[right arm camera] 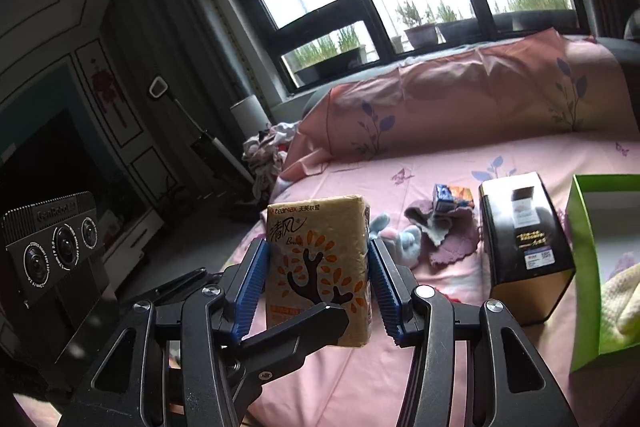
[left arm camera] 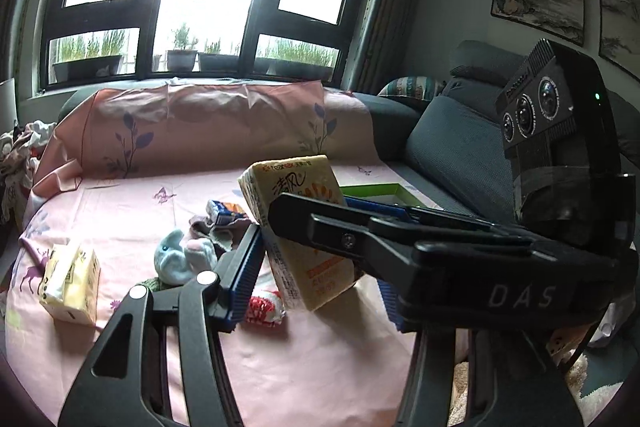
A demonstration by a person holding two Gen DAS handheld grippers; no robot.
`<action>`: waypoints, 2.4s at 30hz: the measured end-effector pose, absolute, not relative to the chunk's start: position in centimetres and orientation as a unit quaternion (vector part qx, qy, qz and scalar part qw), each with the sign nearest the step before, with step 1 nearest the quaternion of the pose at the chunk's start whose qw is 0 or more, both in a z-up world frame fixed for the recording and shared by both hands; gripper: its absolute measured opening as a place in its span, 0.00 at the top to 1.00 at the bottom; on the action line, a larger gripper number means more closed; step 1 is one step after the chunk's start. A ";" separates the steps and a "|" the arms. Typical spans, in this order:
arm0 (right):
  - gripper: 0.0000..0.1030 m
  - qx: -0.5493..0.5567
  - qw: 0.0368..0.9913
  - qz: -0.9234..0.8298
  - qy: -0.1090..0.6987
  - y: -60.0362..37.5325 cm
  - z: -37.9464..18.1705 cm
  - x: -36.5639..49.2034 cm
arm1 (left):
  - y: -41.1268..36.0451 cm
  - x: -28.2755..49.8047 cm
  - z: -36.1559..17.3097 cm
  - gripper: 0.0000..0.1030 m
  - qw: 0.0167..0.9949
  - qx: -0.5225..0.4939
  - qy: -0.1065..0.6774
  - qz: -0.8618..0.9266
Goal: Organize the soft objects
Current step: 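Carry the tissue pack with the right tool over the green-rimmed box, then open the right tool to drop the tissue pack into the box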
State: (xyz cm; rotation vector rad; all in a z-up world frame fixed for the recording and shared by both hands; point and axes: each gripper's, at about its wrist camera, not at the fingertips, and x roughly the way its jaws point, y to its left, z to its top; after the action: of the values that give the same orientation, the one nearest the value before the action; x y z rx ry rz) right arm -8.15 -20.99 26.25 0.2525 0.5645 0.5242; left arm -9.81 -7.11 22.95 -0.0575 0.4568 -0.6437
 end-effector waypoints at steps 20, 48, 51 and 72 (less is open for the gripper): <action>0.49 0.207 0.950 0.142 0.188 -36.9 25.8 -8.7 | -23.6 -6.8 23.3 0.51 0.884 0.056 0.207 -0.415; 0.49 0.392 0.885 -0.019 0.251 -50.1 15.2 -5.4 | -37.6 0.7 14.9 0.53 0.803 0.080 0.354 -0.473; 0.49 0.397 0.880 -0.036 0.259 -50.7 14.7 -5.5 | -38.2 1.0 14.4 0.53 0.800 0.081 0.364 -0.469; 0.18 0.328 0.913 -0.090 0.225 -48.0 18.9 -8.0 | -27.8 -0.4 19.1 0.06 0.843 -0.022 0.310 -0.439</action>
State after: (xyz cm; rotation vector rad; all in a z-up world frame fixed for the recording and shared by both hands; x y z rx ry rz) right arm -8.02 -47.97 18.95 0.6767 0.4645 -0.1863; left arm -0.39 -27.80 19.15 -0.0461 0.6535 -0.9262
